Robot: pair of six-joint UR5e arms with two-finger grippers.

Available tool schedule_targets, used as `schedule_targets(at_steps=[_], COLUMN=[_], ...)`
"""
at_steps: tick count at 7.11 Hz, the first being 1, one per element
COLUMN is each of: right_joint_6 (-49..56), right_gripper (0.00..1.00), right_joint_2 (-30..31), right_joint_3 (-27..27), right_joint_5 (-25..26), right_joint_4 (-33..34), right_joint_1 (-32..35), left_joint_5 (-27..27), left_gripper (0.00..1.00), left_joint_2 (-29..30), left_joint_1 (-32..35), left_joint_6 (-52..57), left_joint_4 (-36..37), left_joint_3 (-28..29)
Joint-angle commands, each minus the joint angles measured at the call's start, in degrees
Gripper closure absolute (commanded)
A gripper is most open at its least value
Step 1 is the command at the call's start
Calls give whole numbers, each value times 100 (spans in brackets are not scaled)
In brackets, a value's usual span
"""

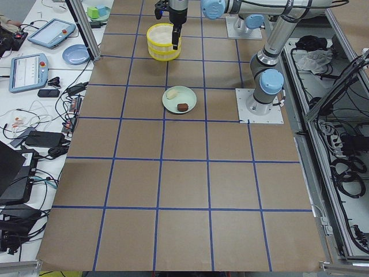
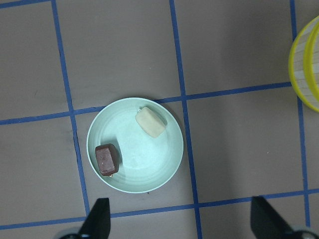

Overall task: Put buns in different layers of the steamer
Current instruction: 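Move the left gripper toward the plate while the right gripper approaches the steamer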

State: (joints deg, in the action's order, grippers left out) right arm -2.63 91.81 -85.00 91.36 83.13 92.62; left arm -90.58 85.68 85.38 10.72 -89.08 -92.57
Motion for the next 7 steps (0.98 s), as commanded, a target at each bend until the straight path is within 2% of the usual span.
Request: schedule_targets(at_steps=[1,3,4,6,7], right_joint_6=[16,26,25,-1,-10], right_gripper=[0,0,0,0,0], right_joint_2=[21,100,100,100,100], right_joint_3=[-129,-227,-227,-236,-245], right_joint_5=[22,75,67,58,40], right_joint_4=[-8,-8,-8,10,36], right_joint_1=[-25,1,1,10,10], left_joint_5=[5,197,285,304,295], left_gripper=[0,0,0,0,0], left_joint_2=[19,281,474,887,1037], left_joint_1=[-56,-276,-276,-276,-311], left_joint_6=[-8,-78,-113,-945,-992], left_joint_4=[40,84,389,444,444], left_joint_3=[-129,-225,-278,-436,-533])
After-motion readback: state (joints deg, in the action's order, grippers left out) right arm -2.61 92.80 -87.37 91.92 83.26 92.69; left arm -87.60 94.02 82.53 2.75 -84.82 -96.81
